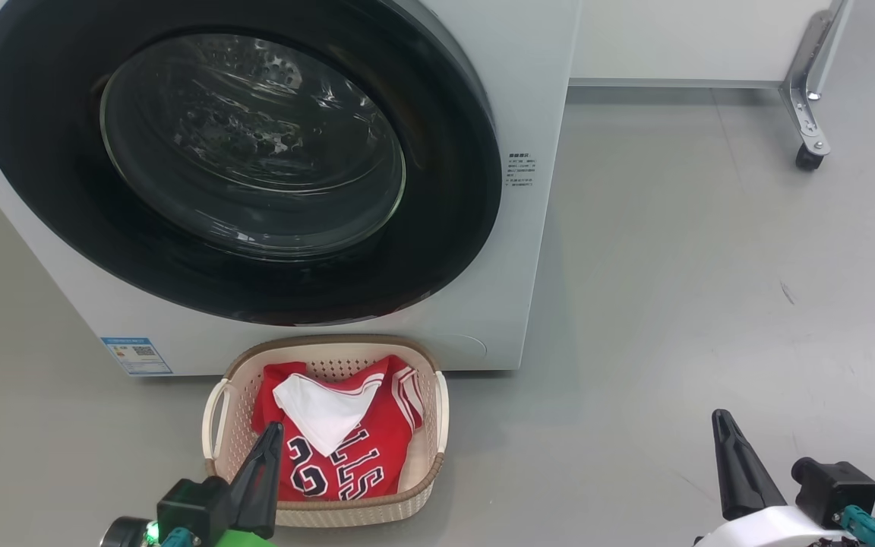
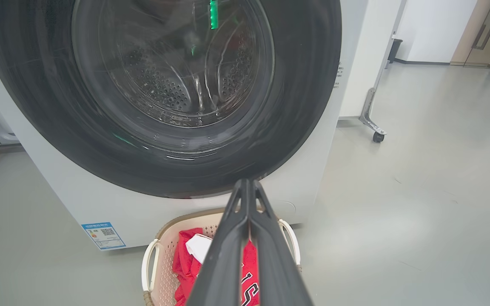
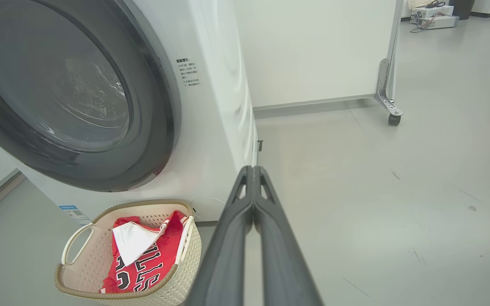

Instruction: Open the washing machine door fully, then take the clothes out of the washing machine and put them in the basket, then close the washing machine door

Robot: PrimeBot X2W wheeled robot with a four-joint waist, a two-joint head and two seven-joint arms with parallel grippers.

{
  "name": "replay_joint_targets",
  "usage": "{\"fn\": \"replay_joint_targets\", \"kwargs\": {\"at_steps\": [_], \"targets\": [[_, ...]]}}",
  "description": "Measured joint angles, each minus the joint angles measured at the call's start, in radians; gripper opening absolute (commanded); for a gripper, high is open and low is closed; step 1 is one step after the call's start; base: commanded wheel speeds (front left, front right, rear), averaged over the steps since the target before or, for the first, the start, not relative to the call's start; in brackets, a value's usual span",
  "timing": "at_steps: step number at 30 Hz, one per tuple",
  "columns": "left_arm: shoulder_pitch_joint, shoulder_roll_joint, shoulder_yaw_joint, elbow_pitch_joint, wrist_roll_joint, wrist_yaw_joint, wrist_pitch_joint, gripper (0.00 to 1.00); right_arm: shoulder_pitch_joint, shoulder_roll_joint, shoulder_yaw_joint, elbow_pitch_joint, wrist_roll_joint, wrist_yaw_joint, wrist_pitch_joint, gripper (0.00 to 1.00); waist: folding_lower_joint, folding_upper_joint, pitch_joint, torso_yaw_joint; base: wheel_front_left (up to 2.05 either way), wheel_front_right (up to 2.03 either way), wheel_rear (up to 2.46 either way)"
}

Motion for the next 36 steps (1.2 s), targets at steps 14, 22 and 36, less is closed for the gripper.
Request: {"fn": "replay_joint_targets", "kwargs": {"at_steps": [14,22,36], "targets": [[0.0,-0.007,0.047,-0.01,-0.206,-0.019,0.028,0.0,-0.005,0.017,-0.043,0.0,0.188,0.026,0.036,0.0,0.0,0.0,0.0,-0.009,0.0,0.0,0.0],[-0.001,-0.01,0.076,-0.007,-0.316,-0.027,0.05,0.0,-0.024,0.017,-0.068,0.005,0.287,0.037,0.058,0.0,0.0,0.0,-0.001,-0.015,0.0,0.0,0.0],[-0.009,-0.009,0.123,0.012,-0.505,-0.045,0.085,0.0,-0.052,0.021,-0.108,0.03,0.459,0.062,0.099,0.0,0.0,0.0,-0.002,-0.024,0.0,0.0,0.0]]}}
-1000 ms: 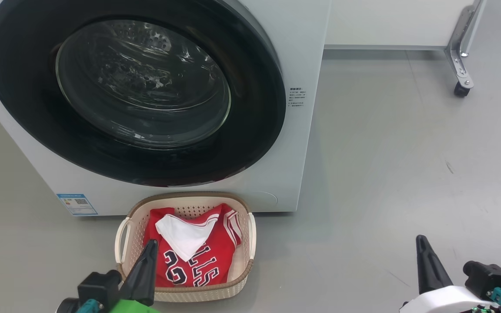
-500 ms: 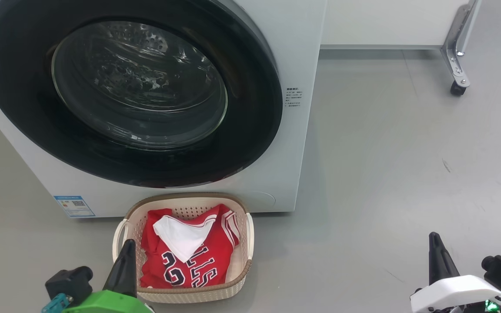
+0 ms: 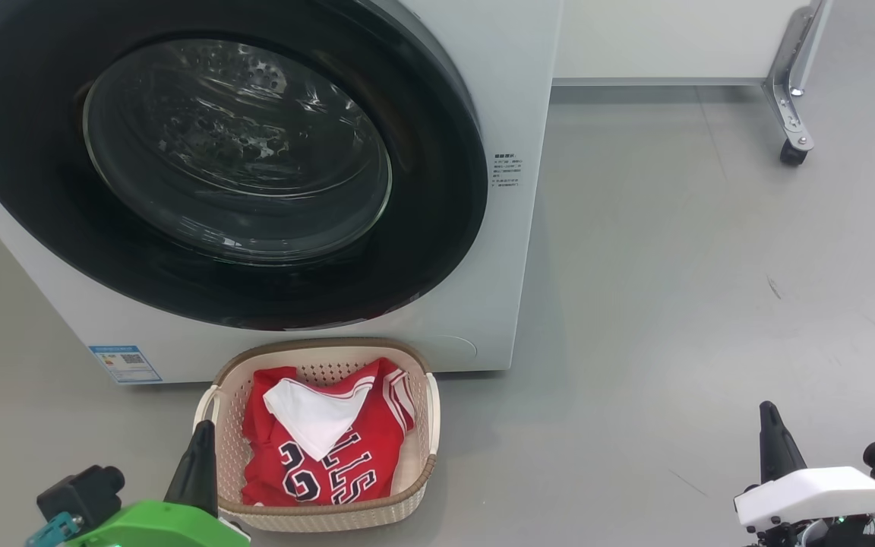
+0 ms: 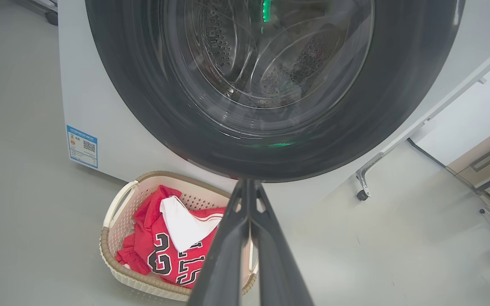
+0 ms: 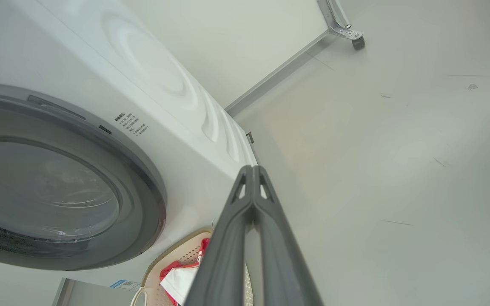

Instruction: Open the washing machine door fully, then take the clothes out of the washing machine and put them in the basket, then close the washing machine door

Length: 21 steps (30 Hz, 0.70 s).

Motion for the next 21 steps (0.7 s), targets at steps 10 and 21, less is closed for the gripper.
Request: {"fn": "replay_joint_targets", "kwargs": {"at_steps": [10,21], "targets": [[-0.016,0.0,0.033,0.013,-0.132,-0.017,0.023,0.0,-0.027,0.004,-0.028,0.02,0.122,0.025,0.029,0.0,0.0,0.0,-0.001,-0.006,0.0,0.0,0.0],[-0.03,0.0,0.065,0.032,-0.263,-0.036,0.047,0.0,-0.054,0.01,-0.057,0.039,0.243,0.047,0.058,0.0,0.0,0.0,-0.002,-0.013,0.0,0.0,0.0]]}}
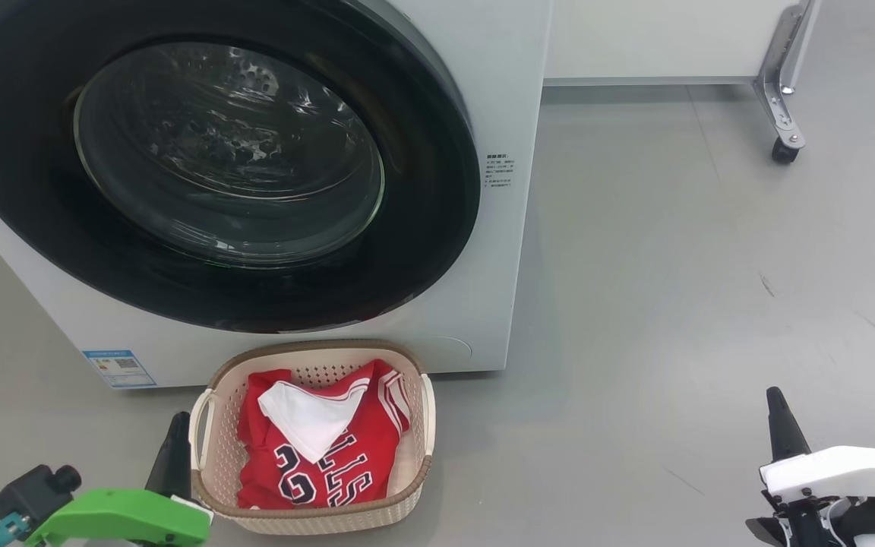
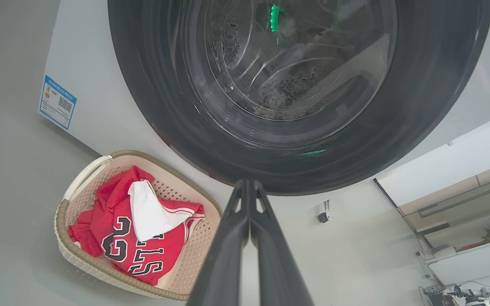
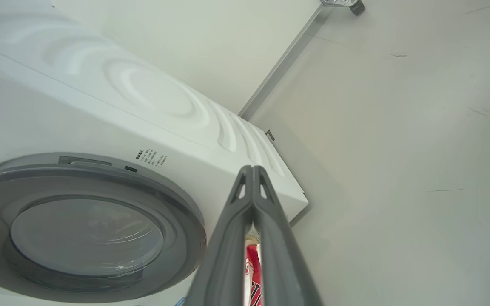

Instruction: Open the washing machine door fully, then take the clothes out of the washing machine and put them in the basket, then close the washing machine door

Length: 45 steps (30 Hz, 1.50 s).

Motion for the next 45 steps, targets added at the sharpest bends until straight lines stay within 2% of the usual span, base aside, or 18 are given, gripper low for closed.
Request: {"fn": "replay_joint_targets", "kwargs": {"at_steps": [21,40,45], "targets": [[-0.031,0.0,0.068,0.035,-0.281,-0.042,0.049,0.0,-0.054,0.012,-0.059,0.045,0.253,0.042,0.054,0.0,0.0,0.0001,-0.002,-0.013,0.0,0.0,0.0],[-0.059,-0.002,0.132,0.067,-0.544,-0.079,0.095,0.0,-0.108,0.02,-0.115,0.086,0.491,0.093,0.105,0.0,0.0,0.0001,-0.004,-0.026,0.0,0.0,0.0],[-0.068,-0.002,0.135,0.07,-0.552,-0.082,0.096,0.0,-0.11,0.021,-0.118,0.091,0.5,0.094,0.107,0.0,0.0,0.0001,-0.005,-0.026,0.0,0.0,0.0]]}}
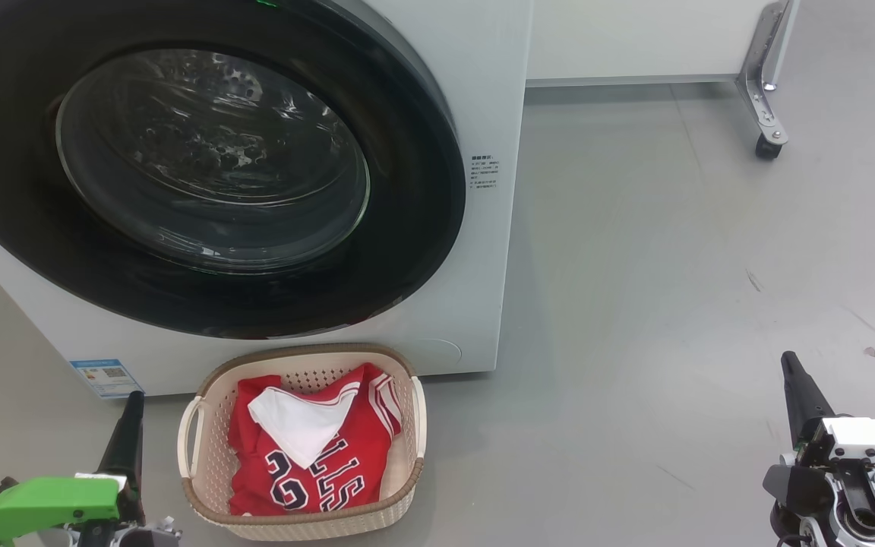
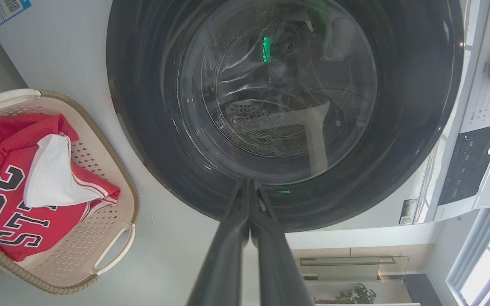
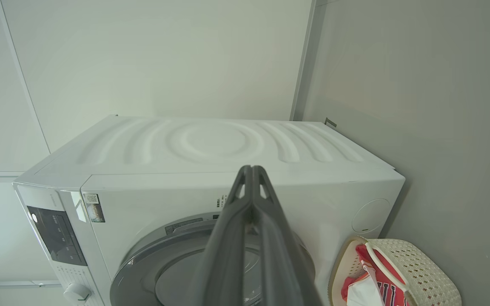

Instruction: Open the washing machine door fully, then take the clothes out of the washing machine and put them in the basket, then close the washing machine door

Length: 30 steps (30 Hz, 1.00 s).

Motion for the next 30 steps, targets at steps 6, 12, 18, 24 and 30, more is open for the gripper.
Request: {"fn": "replay_joint_targets", "kwargs": {"at_steps": [6,12,18,24,30], "targets": [[0.0,-0.001,0.001,0.004,0.0,0.0,0.0,0.0,-0.002,0.0,-0.001,0.004,0.0,0.0,0.0,0.0,0.0,0.0,0.0,0.0,0.0,0.0,0.0],[0.0,-0.001,0.001,0.007,0.0,-0.001,0.0,0.0,-0.008,0.0,-0.001,0.005,0.0,0.0,0.0,0.0,0.0,0.0,0.0,0.0,0.0,0.0,0.0],[-0.001,-0.002,0.001,0.008,0.0,-0.004,0.0,0.0,-0.009,0.0,-0.002,0.007,0.0,0.0,0.0,0.0,0.0,0.0,0.0,0.0,0.0,0.0,0.0],[-0.002,-0.002,0.002,0.012,0.0,-0.004,0.0,0.0,-0.009,0.001,-0.002,0.009,0.0,0.0,0.001,0.0,0.0,0.0,-0.001,0.0,0.0,0.0,0.0],[-0.002,-0.003,0.003,0.013,0.0,-0.004,0.0,0.0,-0.009,0.001,-0.003,0.01,0.0,0.0,0.001,0.0,0.0,0.0,-0.001,0.0,0.0,0.0,0.0]]}}
